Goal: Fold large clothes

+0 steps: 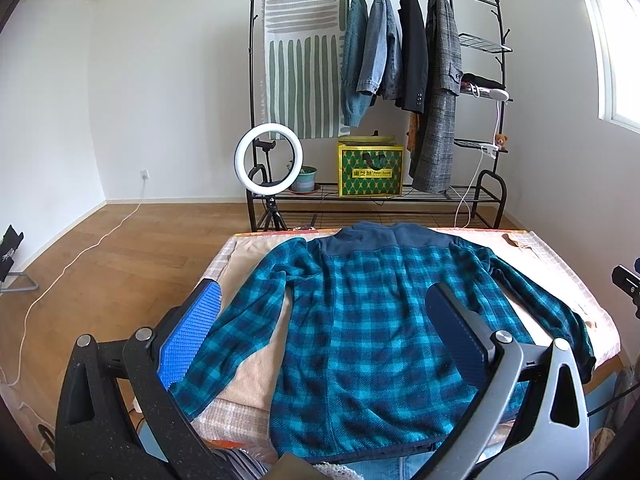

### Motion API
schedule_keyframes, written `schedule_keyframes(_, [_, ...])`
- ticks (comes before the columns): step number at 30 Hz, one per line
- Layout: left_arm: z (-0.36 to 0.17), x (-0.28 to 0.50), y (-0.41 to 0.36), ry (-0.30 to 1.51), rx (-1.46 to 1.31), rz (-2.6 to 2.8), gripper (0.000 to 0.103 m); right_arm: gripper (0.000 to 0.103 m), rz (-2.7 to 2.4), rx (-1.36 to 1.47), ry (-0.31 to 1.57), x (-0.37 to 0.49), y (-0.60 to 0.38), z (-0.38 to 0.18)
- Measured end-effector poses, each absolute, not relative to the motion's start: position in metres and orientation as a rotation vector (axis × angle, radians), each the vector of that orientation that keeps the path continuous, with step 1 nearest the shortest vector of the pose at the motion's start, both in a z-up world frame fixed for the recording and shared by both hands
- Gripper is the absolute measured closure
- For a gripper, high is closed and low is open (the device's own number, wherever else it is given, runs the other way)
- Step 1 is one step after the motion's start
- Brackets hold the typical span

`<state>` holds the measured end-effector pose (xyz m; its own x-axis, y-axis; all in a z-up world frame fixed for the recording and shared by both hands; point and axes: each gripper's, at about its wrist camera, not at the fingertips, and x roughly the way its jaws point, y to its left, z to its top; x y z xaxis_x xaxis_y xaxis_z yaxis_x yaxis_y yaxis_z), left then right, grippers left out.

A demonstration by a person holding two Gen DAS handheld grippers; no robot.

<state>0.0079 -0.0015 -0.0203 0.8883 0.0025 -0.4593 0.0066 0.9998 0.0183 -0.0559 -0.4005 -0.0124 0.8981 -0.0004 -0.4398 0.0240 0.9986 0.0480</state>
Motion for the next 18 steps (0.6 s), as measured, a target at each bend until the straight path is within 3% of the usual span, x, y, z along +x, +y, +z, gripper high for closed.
schedule_keyframes(18, [-0.032,0.009,0.031,0.563,0.046,0.056,0.0,0.0,0.002,0.047,0.465,-0.049,-0.378,-0.012])
